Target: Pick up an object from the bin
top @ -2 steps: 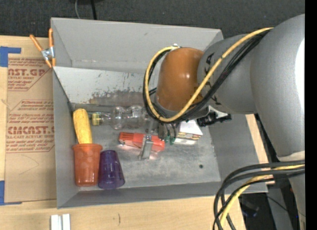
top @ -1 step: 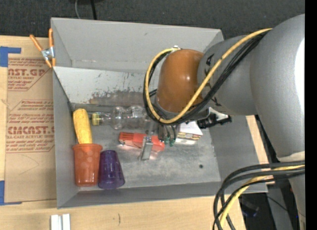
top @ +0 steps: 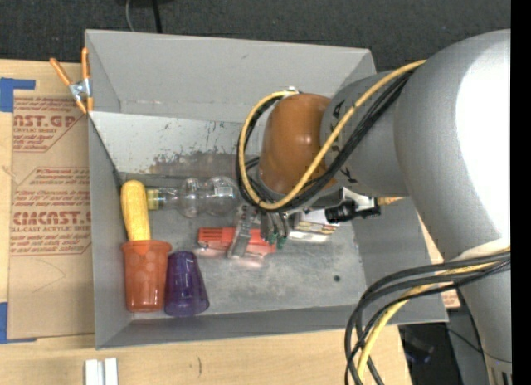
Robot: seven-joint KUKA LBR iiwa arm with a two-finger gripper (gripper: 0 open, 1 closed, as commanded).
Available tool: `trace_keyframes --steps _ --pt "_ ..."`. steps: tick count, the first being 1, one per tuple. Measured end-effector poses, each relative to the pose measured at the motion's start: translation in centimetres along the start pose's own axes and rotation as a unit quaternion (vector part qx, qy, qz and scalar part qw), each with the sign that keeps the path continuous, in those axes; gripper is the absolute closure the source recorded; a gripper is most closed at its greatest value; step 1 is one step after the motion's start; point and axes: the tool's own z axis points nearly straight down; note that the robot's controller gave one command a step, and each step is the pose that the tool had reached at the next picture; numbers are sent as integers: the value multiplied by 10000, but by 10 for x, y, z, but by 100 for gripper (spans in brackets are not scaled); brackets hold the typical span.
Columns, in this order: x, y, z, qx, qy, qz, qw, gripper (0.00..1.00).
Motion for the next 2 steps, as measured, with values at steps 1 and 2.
trace_keyframes --steps 1,2 --pt "0 0 0 0 0 3 10000 100" --pt "-5 2 -37 10 33 -105 9999 100"
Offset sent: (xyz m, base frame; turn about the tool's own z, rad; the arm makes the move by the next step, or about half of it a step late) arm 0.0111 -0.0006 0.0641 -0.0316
